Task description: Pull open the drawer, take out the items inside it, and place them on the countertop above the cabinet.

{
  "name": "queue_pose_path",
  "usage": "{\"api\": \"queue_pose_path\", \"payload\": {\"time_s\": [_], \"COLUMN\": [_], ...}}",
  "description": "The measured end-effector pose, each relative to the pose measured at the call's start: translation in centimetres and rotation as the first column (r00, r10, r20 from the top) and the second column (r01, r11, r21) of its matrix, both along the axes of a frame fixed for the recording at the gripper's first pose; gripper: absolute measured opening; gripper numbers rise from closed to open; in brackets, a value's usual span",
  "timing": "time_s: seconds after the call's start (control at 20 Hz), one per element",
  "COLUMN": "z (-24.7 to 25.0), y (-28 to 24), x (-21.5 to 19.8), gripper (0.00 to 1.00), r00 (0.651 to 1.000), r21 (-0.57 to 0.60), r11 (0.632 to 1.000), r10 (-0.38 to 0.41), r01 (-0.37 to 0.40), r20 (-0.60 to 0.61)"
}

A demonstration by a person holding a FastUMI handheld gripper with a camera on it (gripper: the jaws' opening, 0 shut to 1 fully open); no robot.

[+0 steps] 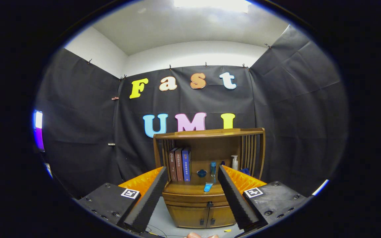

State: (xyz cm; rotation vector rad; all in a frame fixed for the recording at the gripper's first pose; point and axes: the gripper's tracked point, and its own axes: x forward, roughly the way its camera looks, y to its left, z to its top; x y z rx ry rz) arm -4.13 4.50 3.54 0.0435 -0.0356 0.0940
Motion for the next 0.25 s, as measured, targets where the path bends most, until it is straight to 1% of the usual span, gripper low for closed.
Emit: {"api": "queue_pose_path", "payload": {"time_s": [0.25], "z": [0.06], "y": [-0.02], "x": [-0.02], "gripper": [0.99], "r00": [1.0], "r21": [0.008], "r11": [1.0], "r10": [0.001], "r01": [-0.001], "r20": [0.002]}}
